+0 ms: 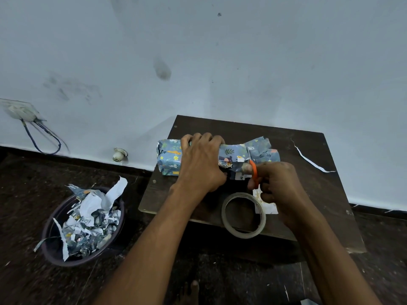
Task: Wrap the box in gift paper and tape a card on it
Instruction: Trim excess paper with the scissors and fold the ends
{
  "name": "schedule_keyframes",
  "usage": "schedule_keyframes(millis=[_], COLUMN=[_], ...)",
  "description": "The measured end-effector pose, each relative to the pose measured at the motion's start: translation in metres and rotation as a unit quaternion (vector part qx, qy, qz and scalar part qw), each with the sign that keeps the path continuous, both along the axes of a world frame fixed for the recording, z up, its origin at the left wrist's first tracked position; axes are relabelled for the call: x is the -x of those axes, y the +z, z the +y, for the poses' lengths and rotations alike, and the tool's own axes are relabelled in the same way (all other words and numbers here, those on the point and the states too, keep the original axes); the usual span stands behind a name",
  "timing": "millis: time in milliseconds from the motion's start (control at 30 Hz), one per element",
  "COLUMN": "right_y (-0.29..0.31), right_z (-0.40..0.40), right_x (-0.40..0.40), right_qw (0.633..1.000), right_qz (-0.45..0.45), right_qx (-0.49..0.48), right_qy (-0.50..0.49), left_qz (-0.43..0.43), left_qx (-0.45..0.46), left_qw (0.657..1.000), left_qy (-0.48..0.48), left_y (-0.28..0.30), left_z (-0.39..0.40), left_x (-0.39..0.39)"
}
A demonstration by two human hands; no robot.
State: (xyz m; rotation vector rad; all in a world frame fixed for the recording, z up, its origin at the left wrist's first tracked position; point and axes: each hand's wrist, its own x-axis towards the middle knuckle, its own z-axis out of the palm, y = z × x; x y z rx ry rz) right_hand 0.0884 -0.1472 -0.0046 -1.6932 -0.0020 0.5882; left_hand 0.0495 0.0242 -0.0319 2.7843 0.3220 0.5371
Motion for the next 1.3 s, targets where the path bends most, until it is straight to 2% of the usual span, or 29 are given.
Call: schedule_keyframes(millis=[233, 500, 900, 1067, 1300], right_y=[-0.001, -0.004, -0.001, -0.005, -0.007], right_z=[0.003, 0.007, 0.008, 0.010, -0.002], right_x=[-0.006, -0.005, -0.011, -0.010, -0.007], right_qw=[1.000, 0.999, 0.998, 0.998, 0.999], right_qz=[0.008, -0.031, 0.043, 0.021, -0.012], right_qx=[-0.010, -0.028, -0.038, -0.035, 0.019], right_qy=[-0.015, -0.029, -0.022, -0.046, -0.040], left_qz=[-0.072, -0.128, -0.124, -0.087, -0.034], left_qx=[0.005, -0.006, 0.033, 0.037, 0.021], left_qw=[0.996, 0.992, 0.991, 0.995, 0.998], left_qy=[-0.050, 0.004, -0.029, -0.039, -0.043], left_y=[-0.007, -0.009, -0.021, -0.014, -0.001], left_z=[0.001, -0.001, -0.005, -0.002, -0.001], left_x=[-0.005, -0.006, 0.000, 0.002, 0.005])
